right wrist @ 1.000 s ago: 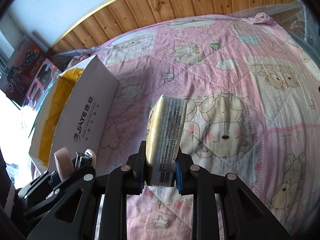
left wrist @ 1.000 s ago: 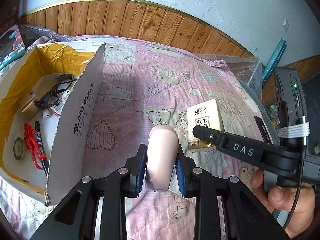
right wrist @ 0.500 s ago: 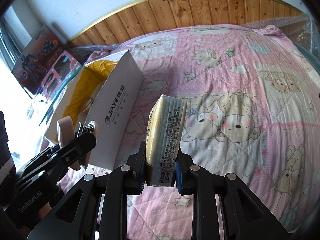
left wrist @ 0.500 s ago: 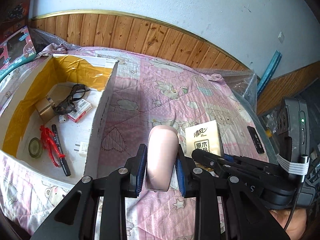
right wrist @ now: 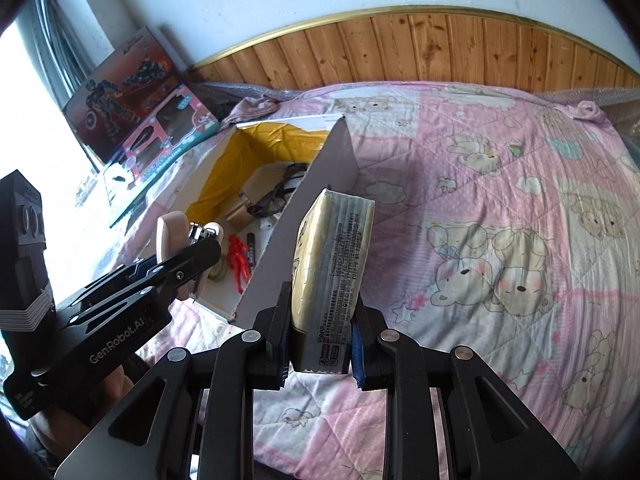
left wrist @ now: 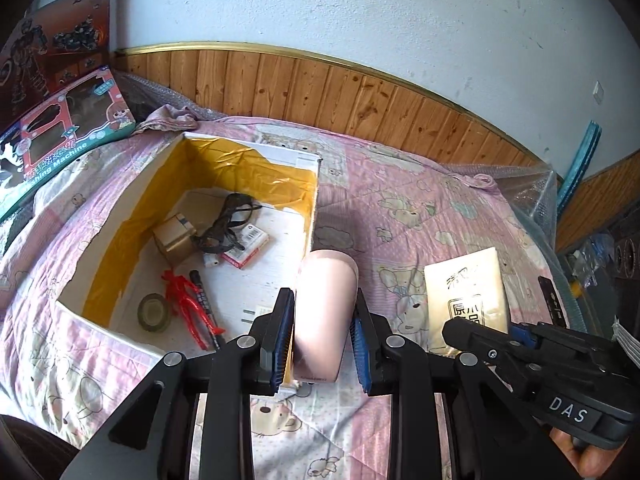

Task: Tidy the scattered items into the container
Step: 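Lift and carry the tissue pack and stapler with both tools over the box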

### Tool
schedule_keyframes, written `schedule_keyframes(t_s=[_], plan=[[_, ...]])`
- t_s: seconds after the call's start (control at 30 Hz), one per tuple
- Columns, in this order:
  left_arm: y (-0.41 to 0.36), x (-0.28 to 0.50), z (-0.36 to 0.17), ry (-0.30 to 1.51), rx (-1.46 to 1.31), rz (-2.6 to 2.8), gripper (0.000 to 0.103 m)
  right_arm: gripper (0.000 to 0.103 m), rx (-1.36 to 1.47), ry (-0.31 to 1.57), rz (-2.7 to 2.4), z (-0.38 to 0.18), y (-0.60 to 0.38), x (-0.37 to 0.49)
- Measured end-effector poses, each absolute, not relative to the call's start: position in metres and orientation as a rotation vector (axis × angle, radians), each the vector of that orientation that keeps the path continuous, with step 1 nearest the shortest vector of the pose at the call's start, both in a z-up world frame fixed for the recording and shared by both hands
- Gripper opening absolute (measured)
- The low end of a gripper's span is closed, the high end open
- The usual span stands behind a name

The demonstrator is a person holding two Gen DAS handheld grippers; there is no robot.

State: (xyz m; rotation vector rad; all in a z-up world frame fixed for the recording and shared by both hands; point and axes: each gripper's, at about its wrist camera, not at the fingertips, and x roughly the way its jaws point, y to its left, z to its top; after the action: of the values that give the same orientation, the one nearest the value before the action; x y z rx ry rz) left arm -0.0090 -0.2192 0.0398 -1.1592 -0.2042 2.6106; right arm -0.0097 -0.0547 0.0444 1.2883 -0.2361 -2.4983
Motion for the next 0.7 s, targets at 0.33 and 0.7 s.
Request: schedule_keyframes(t_s=[0.33,0.7], plan=[[-0.257,-0.020,0.045,-0.233,-1.170,2.674,0.028,0.025,1.248,-0.160,-2.456,0.060,-0.096,-0.022],[-0.285,-0.035,0.039,-0.267,-1.203,2.686,0.028,0.025,1.233,-0.100,-2.421,0.066,-0.132,-0.037]])
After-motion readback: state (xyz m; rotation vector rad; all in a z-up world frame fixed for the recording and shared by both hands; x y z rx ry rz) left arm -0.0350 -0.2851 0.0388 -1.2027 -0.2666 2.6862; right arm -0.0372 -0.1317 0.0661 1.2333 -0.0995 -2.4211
